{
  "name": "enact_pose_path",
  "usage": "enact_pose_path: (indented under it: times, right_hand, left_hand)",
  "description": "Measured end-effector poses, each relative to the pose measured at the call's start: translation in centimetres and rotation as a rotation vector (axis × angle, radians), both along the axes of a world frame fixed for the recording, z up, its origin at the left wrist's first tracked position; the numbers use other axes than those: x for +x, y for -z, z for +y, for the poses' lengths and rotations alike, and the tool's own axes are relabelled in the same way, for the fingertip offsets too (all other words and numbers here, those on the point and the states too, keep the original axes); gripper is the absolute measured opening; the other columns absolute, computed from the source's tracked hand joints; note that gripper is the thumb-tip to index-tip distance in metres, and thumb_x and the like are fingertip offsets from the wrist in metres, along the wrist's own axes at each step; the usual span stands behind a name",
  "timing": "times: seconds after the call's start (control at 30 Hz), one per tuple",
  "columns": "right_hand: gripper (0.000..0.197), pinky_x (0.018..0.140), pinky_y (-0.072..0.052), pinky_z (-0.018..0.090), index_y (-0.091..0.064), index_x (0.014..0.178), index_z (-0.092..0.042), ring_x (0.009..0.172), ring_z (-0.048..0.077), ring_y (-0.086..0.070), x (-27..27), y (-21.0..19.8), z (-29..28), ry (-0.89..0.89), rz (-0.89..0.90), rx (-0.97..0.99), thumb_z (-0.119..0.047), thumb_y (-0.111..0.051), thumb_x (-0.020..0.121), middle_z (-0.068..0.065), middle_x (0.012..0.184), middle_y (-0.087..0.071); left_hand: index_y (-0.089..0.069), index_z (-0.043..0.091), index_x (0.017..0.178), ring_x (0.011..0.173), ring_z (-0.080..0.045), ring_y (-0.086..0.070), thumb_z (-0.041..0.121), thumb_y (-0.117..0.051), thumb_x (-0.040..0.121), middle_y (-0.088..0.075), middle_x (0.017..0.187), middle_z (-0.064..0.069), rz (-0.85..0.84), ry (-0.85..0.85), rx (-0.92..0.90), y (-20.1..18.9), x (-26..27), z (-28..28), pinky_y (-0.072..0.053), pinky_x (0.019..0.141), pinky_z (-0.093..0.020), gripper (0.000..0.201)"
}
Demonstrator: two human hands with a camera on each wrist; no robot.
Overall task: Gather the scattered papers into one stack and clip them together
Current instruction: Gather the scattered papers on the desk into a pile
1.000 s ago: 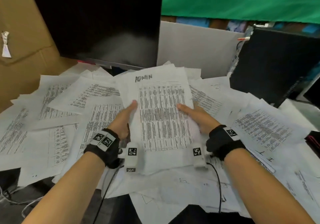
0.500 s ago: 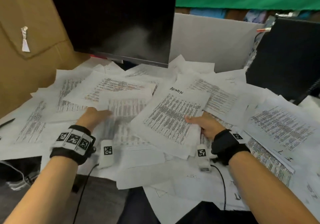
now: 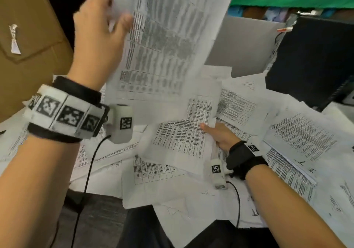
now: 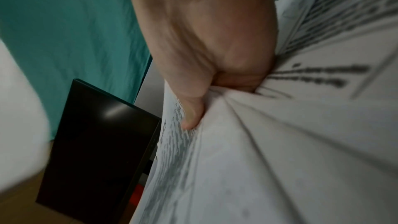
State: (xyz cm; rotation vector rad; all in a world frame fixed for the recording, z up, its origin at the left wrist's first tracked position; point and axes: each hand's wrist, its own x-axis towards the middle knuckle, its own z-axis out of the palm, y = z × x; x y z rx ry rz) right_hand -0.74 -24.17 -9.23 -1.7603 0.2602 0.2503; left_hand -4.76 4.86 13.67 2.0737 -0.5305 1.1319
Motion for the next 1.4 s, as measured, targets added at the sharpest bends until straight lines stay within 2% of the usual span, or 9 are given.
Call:
enact_pose_path:
  times: [0.17,0.33,0.47,0.57,0.7,0.87,0.97,1.13,1.4]
  right_hand:
    - [0.044,0.096,-0.054,0.045,-0.064,0.122,-0.006,0.105,0.027,-0.069,-0.4,0.0,-0.3,-0.052,-0.019,0.025,-0.034,-0.07,0.089,0.01,0.116,-0.072]
    - [0.074,0.11,-0.042,0.041,-0.05,0.139,-0.02,0.118,0.017,-0.057,-0.5,0.0,-1.5,0.006,0.018,0.174,-0.073,-0.044,0.087,-0.002,0.123,-0.061]
    - [0.072,0.114,-0.038,0.043,-0.031,0.153,-0.029,0.136,0.016,-0.046,-0.9,-1.0,-1.2,-0.089,0.0,0.379,-0.065,-0.047,0.092,-0.003,0.15,-0.046]
    - [0.078,0.116,-0.031,0.036,-0.043,0.146,-0.023,0.127,0.009,-0.053,-1.1,-1.1,-0.6,-0.212,0.02,0.222,-0.053,-0.073,0.081,-0.008,0.143,-0.053]
    - [0.072,0.078,-0.056,0.023,-0.058,0.132,-0.012,0.097,0.012,-0.068,-0.2,0.3,-0.2,-0.076,-0.057,0.14,-0.024,-0.087,0.068,0.008,0.129,-0.065]
    - [0.075,0.095,-0.054,0.039,-0.062,0.13,-0.015,0.106,0.02,-0.068,0.4,1.2,-0.2,-0.026,-0.064,0.072,-0.036,-0.087,0.062,0.006,0.126,-0.068]
    - [0.061,0.099,-0.051,0.045,-0.062,0.13,-0.015,0.107,0.023,-0.068,0.6,1.3,-0.2,-0.01,-0.053,0.058,-0.027,-0.084,0.074,0.007,0.124,-0.069]
    - [0.052,0.098,-0.052,0.043,-0.062,0.13,-0.011,0.107,0.026,-0.068,0.5,1.2,-0.3,0.001,-0.041,0.078,-0.018,-0.079,0.081,0.009,0.123,-0.069]
    - [0.054,0.099,-0.051,0.046,-0.062,0.129,-0.012,0.106,0.027,-0.067,0.6,1.2,0.0,0.006,-0.058,0.002,-0.025,-0.08,0.08,0.009,0.123,-0.068]
  left_hand:
    - [-0.051,0.007,0.112,0.097,-0.023,-0.054,0.011,-0.053,0.092,-0.054,0.105,-0.007,0.516,-0.016,0.0,8.0,7.2,-2.3,-0.037,0.071,-0.024,0.021]
    - [-0.042,0.005,0.131,0.114,-0.03,-0.053,0.007,-0.048,0.095,-0.053,0.126,-0.013,0.996,-0.049,-0.055,17.0,8.8,-4.6,-0.042,0.083,-0.031,0.037]
    - [-0.039,0.0,0.132,0.115,-0.036,-0.054,0.0,-0.048,0.092,-0.053,0.127,-0.021,1.209,-0.119,-0.047,19.8,9.7,-5.8,-0.047,0.097,-0.042,0.04]
    - [-0.037,-0.005,0.134,0.12,-0.037,-0.05,0.0,-0.047,0.093,-0.049,0.132,-0.023,1.236,-0.113,-0.016,20.2,9.3,-7.6,-0.044,0.098,-0.039,0.043]
    - [-0.031,0.004,0.139,0.118,-0.032,-0.052,0.018,-0.063,0.084,-0.048,0.134,-0.014,1.271,-0.035,-0.167,20.0,9.5,-6.0,-0.047,0.099,-0.043,0.065]
    - [-0.035,0.009,0.133,0.124,-0.035,-0.041,0.033,-0.062,0.08,-0.037,0.139,-0.017,0.928,-0.879,-0.738,19.0,8.0,3.2,-0.036,0.104,-0.046,0.064]
    - [-0.04,0.013,0.128,0.123,-0.03,-0.039,0.032,-0.063,0.08,-0.036,0.136,-0.012,0.751,-1.036,-0.866,19.2,7.1,6.2,-0.03,0.103,-0.037,0.056]
    - [-0.041,0.014,0.128,0.125,-0.031,-0.04,0.042,-0.063,0.083,-0.041,0.134,-0.013,0.762,-1.022,-0.648,16.9,7.7,12.0,-0.035,0.101,-0.042,0.058]
    - [-0.024,0.006,0.147,0.13,-0.037,-0.043,0.06,-0.061,0.081,-0.036,0.148,-0.019,1.334,-0.504,0.125,17.2,11.1,8.0,-0.039,0.104,-0.048,0.093]
